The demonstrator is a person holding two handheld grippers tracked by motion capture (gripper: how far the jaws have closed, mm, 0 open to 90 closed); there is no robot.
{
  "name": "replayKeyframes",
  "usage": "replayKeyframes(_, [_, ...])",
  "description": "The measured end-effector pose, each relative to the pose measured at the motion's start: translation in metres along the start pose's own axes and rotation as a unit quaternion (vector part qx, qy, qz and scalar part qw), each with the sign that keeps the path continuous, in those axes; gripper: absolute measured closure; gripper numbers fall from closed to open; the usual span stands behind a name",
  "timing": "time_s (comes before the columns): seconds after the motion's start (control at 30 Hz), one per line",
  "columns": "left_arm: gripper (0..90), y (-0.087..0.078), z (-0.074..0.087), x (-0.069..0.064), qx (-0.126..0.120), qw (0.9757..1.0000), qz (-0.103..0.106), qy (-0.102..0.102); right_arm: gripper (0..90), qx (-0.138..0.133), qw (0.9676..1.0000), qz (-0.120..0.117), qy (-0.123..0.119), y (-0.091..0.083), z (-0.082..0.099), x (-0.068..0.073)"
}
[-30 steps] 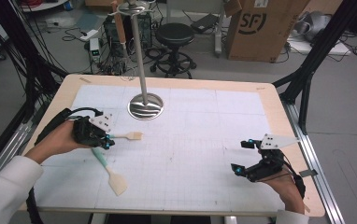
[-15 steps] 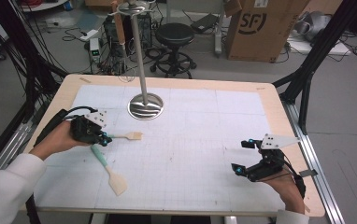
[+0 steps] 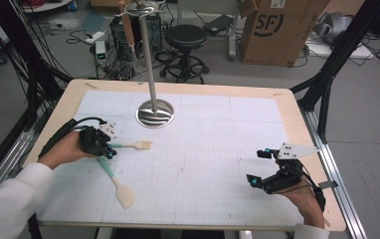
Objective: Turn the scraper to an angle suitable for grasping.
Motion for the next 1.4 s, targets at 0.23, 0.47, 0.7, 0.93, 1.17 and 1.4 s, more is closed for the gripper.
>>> replayKeyframes(0.23, [89.9,0.006,0.013,-0.001,0.01,0.9999,0.005,-0.011,0.1,0.0,1.0,0.001,0.001,0.0,0.0,0.0])
replayKeyframes(0.47, [89.9,0.004,0.021,-0.002,0.019,0.9996,0.001,-0.018,0.2,0.003,1.0,0.001,0.002,0.001,0.0,0.0])
replayKeyframes(0.7, [89.9,0.0,0.029,-0.008,0.031,0.9994,0.003,-0.015,0.1,0.002,1.0,0.001,0.001,0.001,0.0,0.001])
replayKeyframes(0.93, [89.9,-0.008,0.044,-0.02,0.044,0.999,0.0,-0.002,0.1,0.007,1.0,-0.001,-0.001,0.004,0.0,0.002])
replayKeyframes(1.17, [89.9,-0.013,0.054,-0.031,0.041,0.9992,0.0,0.007,0.1,0.01,0.9999,-0.002,-0.005,0.007,-0.001,0.004])
replayKeyframes(1.4, [89.9,-0.017,0.06,-0.04,0.047,0.9987,0.003,0.022,0.2,0.014,0.9999,-0.003,-0.006,0.01,-0.002,0.007])
Point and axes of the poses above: each handheld gripper's, and its own axes: y roughly forward along the jaws, z roughly out of its underside, x roughly to its left, the point moved 2 cm from there along y, roughly forward along the jaws, and after that the axes turned 11 degrees about y, right-handed, at the moved point
